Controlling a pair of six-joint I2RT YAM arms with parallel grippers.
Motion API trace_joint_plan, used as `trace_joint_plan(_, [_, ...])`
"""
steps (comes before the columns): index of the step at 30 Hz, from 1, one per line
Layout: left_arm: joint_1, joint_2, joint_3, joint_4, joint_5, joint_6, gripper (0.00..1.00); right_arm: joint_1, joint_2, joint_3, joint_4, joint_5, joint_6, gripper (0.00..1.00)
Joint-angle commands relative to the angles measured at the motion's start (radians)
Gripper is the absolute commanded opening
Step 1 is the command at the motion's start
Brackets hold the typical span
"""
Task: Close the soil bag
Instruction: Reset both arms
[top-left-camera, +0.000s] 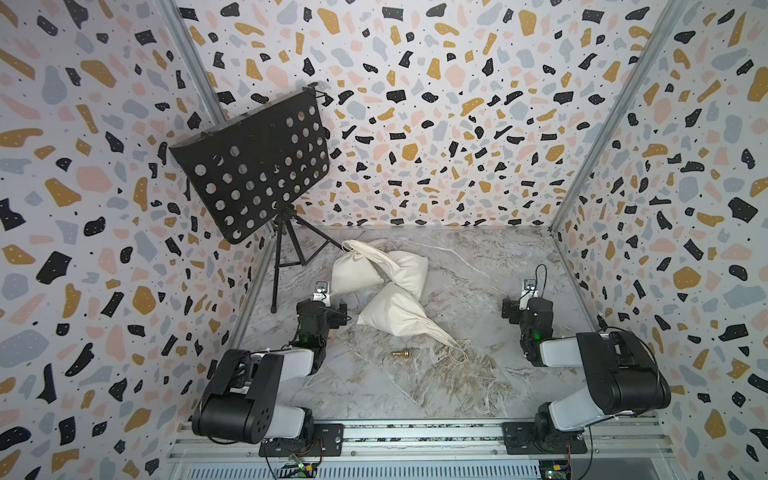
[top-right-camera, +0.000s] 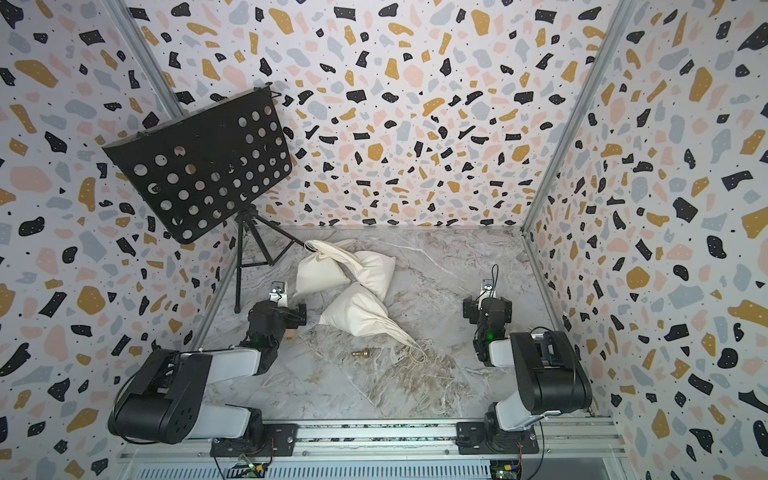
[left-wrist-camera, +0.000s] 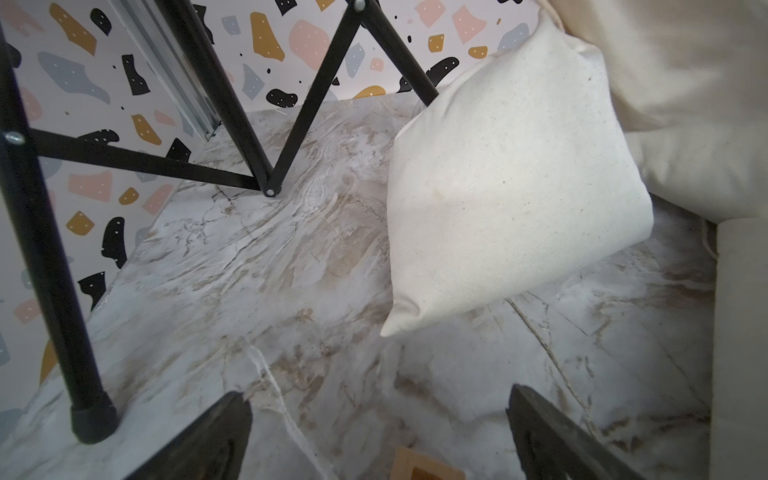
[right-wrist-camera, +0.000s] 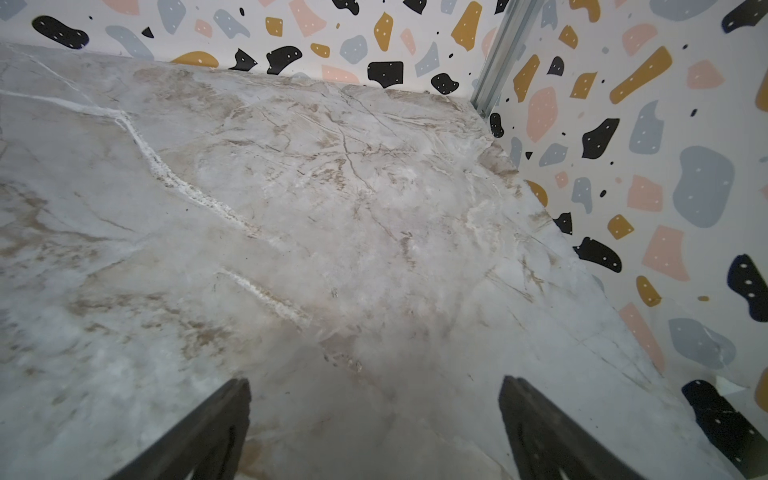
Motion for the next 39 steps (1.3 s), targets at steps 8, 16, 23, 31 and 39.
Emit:
trace_joint_plan(8, [0.003,-0.015,0.011,0.031,0.007,-0.004,1.0,-0.003,-0.007,0.015,-0.001,-0.005,0.001,1.0])
trace_joint_plan(16, [0.002,-0.034,-0.053,0.133,0.126,0.042,1.0,-0.002,0.026,-0.227,0.498,-0.011,-0.002,1.0])
trace_joint_plan(23, [0.002,-0.018,0.005,0.039,0.024,0.001,1.0,-0.003,-0.012,0.027,-0.028,-0.013,0.002,1.0])
trace_joint_plan(31, [0.002,-0.015,0.011,0.03,0.009,-0.002,1.0,-0.002,-0.019,0.015,-0.022,-0.015,0.0,1.0])
trace_joint_plan(39, [0.002,-0.013,0.011,0.031,0.01,-0.001,1.0,-0.003,-0.013,0.015,-0.008,-0.016,0.0,1.0])
